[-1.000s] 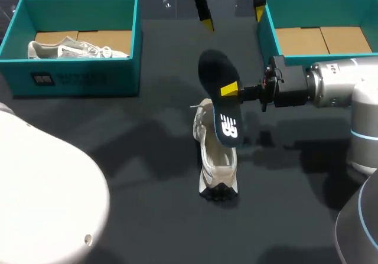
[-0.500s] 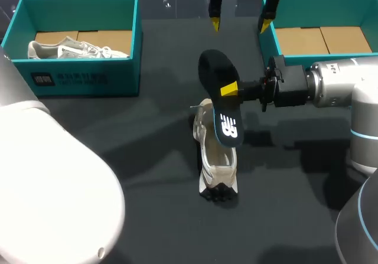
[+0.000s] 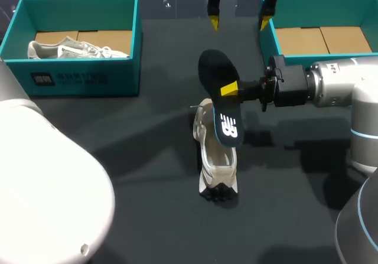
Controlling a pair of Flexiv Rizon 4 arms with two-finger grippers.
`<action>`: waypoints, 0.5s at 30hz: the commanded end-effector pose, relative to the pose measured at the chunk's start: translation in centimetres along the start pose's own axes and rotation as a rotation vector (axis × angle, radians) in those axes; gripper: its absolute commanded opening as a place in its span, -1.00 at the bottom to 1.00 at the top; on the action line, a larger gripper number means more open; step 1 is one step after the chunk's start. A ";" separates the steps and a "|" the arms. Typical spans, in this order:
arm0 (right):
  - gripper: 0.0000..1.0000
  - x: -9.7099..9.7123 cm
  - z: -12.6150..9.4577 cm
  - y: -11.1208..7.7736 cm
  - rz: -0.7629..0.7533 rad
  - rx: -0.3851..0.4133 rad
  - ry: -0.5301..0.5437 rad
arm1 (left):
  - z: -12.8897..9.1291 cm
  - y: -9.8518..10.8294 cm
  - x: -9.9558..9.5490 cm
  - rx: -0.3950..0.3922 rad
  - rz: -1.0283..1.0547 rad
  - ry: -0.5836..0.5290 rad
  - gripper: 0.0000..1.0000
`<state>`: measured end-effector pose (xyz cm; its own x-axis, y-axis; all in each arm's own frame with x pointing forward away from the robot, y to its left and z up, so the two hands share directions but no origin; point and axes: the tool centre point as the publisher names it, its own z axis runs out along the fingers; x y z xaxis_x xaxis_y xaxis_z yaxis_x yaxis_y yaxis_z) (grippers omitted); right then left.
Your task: Take the shoe out of the shoebox, open the shoe tongue, remove and reinsert the insole, then place the shoe into the shoebox
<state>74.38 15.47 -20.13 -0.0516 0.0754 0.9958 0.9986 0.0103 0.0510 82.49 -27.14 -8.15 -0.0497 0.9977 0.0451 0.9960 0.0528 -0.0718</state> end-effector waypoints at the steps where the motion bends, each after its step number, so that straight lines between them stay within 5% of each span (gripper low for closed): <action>1: -1.00 0.0 0.1 -0.1 0.000 -0.002 -0.002 | 1.1 -1.0 2.5 -0.039 0.005 -0.355 1.00; 15: -1.00 0.0 0.1 -0.1 0.000 -0.002 -0.002 | 1.9 -1.9 5.6 -0.050 -0.045 -0.714 1.00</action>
<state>74.40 15.50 -20.15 -0.0517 0.0748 0.9959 0.9986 0.0101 0.0511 80.31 -22.80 -9.45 -0.1188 0.9836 -0.1354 0.9926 0.1143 -0.0409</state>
